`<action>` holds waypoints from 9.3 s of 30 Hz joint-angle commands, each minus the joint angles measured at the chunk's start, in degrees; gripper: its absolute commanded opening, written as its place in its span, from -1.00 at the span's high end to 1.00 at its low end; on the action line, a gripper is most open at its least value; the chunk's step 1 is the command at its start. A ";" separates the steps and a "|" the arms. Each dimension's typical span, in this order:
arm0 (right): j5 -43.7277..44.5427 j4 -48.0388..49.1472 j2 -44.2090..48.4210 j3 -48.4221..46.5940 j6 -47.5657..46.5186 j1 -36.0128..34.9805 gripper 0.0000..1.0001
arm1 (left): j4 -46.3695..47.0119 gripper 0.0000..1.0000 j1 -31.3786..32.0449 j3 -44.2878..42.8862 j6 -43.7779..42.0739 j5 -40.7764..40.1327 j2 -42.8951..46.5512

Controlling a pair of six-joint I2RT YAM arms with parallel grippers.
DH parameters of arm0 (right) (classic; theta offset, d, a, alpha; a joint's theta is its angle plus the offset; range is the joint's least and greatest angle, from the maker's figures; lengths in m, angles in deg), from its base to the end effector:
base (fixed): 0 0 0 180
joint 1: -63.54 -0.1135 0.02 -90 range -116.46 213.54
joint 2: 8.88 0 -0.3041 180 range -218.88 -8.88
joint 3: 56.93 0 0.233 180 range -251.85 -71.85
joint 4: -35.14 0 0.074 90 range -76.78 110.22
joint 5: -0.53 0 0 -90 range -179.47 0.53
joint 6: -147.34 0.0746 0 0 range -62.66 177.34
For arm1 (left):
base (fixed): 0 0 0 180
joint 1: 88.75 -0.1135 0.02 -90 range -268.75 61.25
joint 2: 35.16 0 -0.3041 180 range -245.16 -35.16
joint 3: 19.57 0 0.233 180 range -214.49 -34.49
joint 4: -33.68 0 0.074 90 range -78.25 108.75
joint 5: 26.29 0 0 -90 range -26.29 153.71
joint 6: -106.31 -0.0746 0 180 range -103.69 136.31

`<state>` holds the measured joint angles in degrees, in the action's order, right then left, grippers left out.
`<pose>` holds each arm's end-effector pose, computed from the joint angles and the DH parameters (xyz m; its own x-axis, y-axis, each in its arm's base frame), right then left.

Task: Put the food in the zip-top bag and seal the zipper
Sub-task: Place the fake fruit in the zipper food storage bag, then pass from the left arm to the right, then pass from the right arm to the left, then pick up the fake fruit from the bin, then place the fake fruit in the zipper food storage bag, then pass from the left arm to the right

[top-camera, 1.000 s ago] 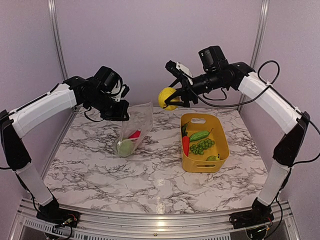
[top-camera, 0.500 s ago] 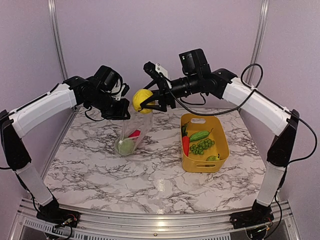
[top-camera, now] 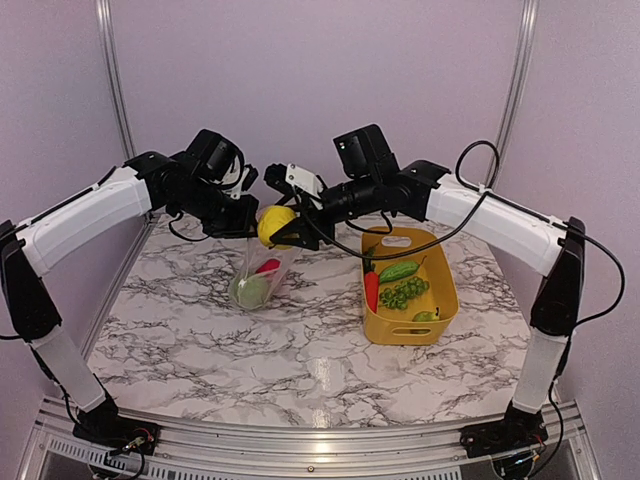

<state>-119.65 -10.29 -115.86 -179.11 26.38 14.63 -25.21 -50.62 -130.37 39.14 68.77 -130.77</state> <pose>0.2697 0.3663 0.3957 0.1983 -0.4493 -0.8711 -0.9737 0.0113 -0.2274 0.2963 -0.2409 0.3747 -0.7590 0.1044 -0.6427 0.4022 0.8514 -0.3367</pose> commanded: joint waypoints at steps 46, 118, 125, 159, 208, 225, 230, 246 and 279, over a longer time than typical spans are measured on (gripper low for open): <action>15.02 -15.39 -2.36 -2.72 -19.98 -8.75 1.00 | -2.44 0.51 -0.16 6.16 -2.61 0.79 3.49; 29.90 -13.95 1.81 29.40 -19.70 22.37 -0.34 | -3.75 1.00 -0.16 2.15 -5.71 -2.84 2.56; 36.37 -8.85 -0.73 29.87 -19.32 22.41 -0.34 | -3.68 1.00 -0.16 2.26 -5.52 -2.41 2.64; 31.22 -17.57 8.37 21.63 -15.11 24.13 1.00 | -1.73 1.00 -0.16 3.11 -5.40 -1.72 1.32; -20.33 -13.10 0.29 -15.59 5.66 8.84 1.00 | 0.36 1.00 -0.16 2.25 -1.20 -0.58 1.17; -5.40 -8.88 -0.12 -6.17 -5.49 5.05 1.00 | 0.17 1.00 -0.16 2.98 -1.64 -0.01 3.15; 4.26 -7.38 0.72 -2.05 -11.00 1.30 1.00 | 0.20 1.00 -0.16 2.67 -1.66 0.61 3.15; 24.12 -7.56 -0.60 -0.90 -14.19 -5.94 0.06 | 0.26 1.00 -0.16 2.70 -2.22 0.76 2.57; 29.91 -12.23 -2.52 7.40 -20.30 -13.41 0.80 | 0.12 1.00 -0.16 3.31 -2.28 0.50 2.44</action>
<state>-92.59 -25.65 -118.09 -169.43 5.09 1.17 -25.28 -50.60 -127.48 37.74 69.27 -129.61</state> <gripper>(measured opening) 0.189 0.013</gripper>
